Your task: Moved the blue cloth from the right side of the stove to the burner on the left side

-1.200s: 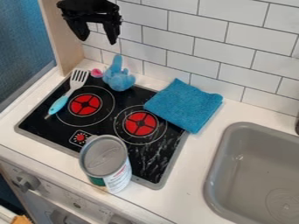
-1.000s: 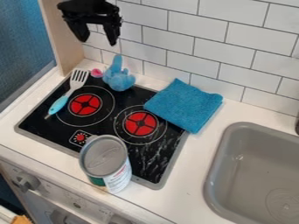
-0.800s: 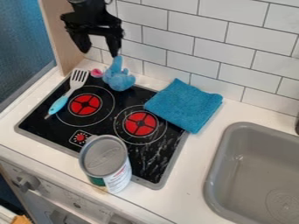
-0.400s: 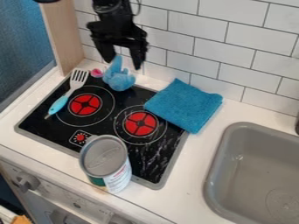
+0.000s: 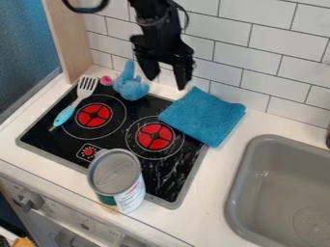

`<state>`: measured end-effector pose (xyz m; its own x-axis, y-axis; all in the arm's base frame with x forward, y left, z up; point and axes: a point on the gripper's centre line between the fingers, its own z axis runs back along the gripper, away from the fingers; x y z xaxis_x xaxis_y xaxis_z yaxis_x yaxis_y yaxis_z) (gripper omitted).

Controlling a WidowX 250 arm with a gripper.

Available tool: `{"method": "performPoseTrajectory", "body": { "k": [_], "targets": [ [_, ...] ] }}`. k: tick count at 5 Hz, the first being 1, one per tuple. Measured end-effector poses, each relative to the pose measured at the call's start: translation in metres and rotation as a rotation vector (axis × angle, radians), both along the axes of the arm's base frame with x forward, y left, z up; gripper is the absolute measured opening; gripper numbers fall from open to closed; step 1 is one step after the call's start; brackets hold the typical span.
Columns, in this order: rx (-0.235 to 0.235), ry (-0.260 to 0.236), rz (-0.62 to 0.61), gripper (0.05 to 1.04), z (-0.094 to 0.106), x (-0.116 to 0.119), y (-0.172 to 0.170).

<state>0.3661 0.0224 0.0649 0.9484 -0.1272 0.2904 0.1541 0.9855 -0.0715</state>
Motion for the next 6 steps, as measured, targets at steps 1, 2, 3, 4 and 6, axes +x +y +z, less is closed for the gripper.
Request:
{"method": "performPoseTrajectory", "body": {
  "k": [1,2,3,4,6],
  "targets": [
    [0.022,0.033,-0.055,1.001,-0.014,0.007,-0.011],
    [0.035,0.079,-0.096,1.001,-0.034,0.014,-0.02],
    [0.053,0.112,-0.122,1.001,-0.047,0.013,-0.024],
    [0.078,0.134,-0.145,1.001,-0.062,0.01,-0.026],
    [0.096,0.159,-0.156,1.001,-0.074,-0.002,-0.026]
  ]
}}
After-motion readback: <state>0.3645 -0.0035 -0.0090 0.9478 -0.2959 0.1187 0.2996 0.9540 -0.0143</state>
